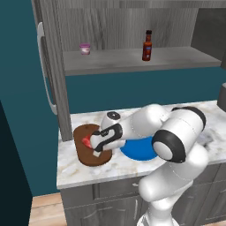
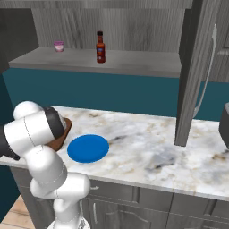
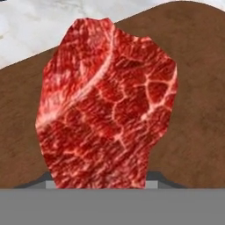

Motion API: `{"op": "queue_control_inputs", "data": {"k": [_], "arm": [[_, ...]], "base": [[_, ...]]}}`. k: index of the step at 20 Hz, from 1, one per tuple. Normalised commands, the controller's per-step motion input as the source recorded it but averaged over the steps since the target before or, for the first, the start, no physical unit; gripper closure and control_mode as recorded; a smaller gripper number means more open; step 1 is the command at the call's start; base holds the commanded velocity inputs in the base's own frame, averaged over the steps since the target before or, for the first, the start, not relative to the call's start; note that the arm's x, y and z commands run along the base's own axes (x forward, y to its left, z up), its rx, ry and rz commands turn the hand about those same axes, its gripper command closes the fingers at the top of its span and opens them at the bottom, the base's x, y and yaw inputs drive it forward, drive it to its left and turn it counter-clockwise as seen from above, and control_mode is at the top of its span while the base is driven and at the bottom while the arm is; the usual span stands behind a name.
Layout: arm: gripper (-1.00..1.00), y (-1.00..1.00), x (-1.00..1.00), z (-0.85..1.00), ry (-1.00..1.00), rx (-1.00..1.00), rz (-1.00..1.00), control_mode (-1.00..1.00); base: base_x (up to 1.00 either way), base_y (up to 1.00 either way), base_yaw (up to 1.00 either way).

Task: Pick the steak from the plate and place it on the cutting board. Then pick the condiment bottle from the cabinet and place it next to the cutting board.

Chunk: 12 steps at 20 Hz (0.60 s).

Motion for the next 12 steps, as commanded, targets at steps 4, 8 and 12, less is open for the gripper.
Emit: {"op": "queue_control_inputs", "data": {"k": [4, 8, 12], "arm": [[-1.00, 0.07, 0.02, -0.03, 0.00, 0.00, 0.00, -1.00], [-1.00, 0.00, 0.00, 0.00, 0.00, 0.00, 0.00, -1.00], [-1.00, 0.00, 0.00, 0.00, 0.00, 0.00, 0.00, -1.00]], "base": [[0.00, 0.00, 0.00], [0.00, 0.00, 0.00], [0.00, 0.00, 0.00]]}}
